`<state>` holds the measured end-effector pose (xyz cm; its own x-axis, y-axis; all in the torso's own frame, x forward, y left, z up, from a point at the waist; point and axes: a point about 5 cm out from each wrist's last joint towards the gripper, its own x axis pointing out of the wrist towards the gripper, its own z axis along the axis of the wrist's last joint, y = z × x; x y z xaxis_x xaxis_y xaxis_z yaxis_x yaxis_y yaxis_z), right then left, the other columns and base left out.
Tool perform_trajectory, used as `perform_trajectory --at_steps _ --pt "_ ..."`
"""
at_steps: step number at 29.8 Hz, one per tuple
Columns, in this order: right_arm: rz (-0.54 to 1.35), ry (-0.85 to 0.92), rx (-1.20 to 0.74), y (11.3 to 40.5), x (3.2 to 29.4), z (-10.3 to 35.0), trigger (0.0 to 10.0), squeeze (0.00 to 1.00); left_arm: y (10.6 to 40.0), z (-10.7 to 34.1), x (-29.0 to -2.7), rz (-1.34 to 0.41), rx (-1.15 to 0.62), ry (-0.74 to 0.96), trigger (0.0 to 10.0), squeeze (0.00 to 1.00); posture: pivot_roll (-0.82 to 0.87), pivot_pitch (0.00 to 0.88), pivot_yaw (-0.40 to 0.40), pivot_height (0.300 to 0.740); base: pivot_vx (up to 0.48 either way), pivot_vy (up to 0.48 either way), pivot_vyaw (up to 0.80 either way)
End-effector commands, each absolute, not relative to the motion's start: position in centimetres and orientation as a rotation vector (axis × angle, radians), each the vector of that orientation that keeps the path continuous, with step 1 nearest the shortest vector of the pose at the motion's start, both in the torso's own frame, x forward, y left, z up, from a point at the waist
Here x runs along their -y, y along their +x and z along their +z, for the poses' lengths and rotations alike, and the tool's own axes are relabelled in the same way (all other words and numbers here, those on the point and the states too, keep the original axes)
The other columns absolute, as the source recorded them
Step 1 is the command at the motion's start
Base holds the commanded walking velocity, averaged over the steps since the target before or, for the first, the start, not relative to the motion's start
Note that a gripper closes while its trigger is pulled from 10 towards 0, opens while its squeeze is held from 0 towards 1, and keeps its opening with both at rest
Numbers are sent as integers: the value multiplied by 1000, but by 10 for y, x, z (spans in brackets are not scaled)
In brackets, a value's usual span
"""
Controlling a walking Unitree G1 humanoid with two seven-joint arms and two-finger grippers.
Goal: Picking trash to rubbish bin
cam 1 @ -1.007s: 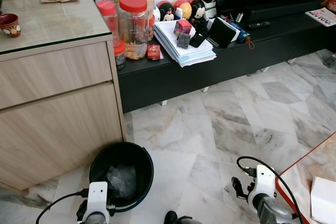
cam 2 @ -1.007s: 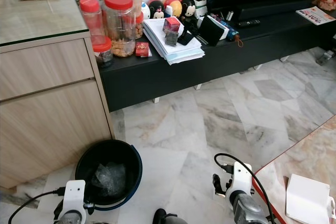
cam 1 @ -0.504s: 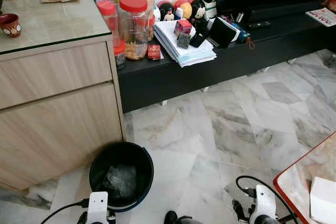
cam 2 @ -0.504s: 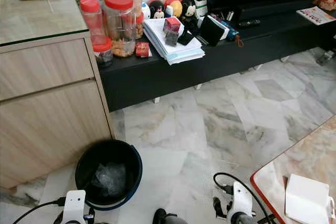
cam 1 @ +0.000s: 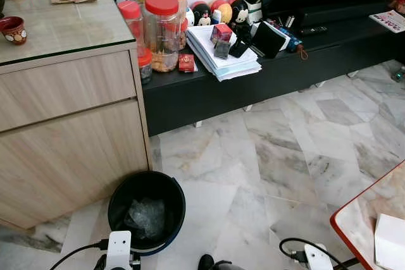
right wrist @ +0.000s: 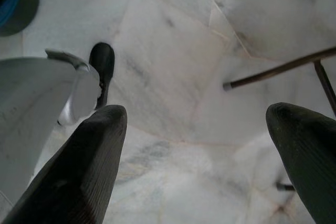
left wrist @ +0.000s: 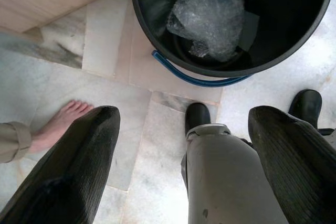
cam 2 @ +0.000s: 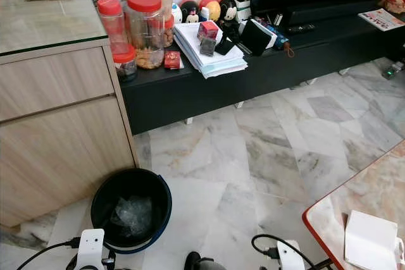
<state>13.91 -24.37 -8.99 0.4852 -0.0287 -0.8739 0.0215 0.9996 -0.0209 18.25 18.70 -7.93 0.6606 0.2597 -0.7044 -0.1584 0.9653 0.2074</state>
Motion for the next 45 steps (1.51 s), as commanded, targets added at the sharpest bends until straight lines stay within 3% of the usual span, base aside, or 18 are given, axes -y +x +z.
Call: perform_trajectory --at_steps 1,7,10,14,22,36,45 --pt "-74 6 -1066 130 251 -91 10000 0 163 -91 -177 197 -903 127 10000 0 59 178 -170 740 0 0 0" --pt "-153 82 -997 135 256 -87 10000 0 167 -89 -177 193 -891 126 10000 0 63 179 -168 740 0 0 0" --pt "-161 110 -927 184 242 -73 10000 0 169 -88 -177 188 -885 128 10000 0 61 177 -167 740 0 0 0" --pt "-132 116 -914 198 228 -69 10000 0 170 -88 -176 188 -882 126 10000 0 68 178 -169 740 0 0 0" --pt "-133 153 -930 198 219 -72 10000 0 170 -88 -176 186 -881 129 10000 0 69 181 -166 740 0 0 0" --pt "-182 149 -926 200 251 -62 10000 0 169 -89 -173 177 -882 113 10000 0 65 172 -173 740 0 0 0" --pt "-171 153 -943 190 242 -70 10000 0 167 -89 -171 177 -886 106 10000 0 66 162 -173 740 0 0 0"
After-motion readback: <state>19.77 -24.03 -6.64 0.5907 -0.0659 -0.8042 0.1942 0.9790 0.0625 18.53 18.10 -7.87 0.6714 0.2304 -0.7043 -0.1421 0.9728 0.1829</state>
